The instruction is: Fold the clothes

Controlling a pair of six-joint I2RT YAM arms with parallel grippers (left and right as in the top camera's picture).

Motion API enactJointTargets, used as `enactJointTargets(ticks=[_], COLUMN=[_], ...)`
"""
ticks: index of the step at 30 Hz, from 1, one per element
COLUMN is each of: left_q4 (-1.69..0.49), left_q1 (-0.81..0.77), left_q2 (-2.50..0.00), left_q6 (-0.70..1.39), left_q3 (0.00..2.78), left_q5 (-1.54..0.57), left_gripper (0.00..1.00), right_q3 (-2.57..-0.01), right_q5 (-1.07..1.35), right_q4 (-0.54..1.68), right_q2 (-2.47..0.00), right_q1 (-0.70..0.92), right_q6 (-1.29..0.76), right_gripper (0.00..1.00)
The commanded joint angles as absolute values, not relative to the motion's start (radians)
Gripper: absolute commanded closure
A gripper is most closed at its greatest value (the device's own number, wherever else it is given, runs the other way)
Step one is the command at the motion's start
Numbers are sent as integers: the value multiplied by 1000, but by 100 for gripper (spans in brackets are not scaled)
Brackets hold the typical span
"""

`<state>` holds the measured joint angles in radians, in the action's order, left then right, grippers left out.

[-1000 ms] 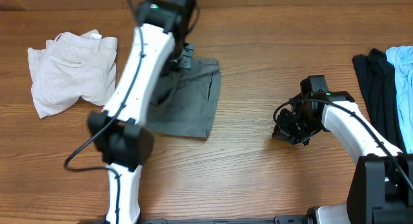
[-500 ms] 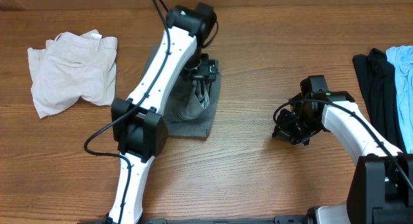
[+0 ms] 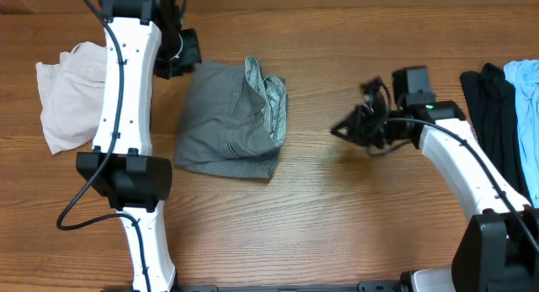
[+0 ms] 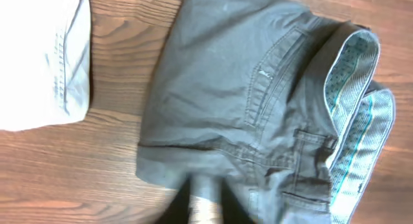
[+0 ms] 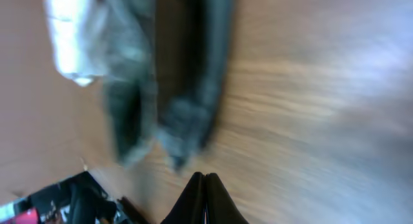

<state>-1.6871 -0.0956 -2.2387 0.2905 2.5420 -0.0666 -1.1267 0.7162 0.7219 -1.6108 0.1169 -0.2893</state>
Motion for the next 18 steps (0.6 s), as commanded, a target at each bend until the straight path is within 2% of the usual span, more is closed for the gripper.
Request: enactJointTargets(ticks=[1,9,14,18], left_q4=[-1690,-1690,-1665,-1614], left_q1=[-99,-99,-99,-99], left_q2=[-2239,-2239,-2239,-2239], left_q6=[147,112,111,110], left_q3=[2530,2397,2278,2170], left_q5=[-126,-136,-162,-162], left_gripper=[96,93,90,89], right_q3=[-1150,-1150,-1150,-1150], right_q5=[778,560,540,513], right_q4=[623,353,258,295], right_q2=[-1584,-1642,-1794,-1894], right_q1=[204,442,486,480], right_q6=[-383,-473,-538,-589], right_gripper=[96,96,96,96])
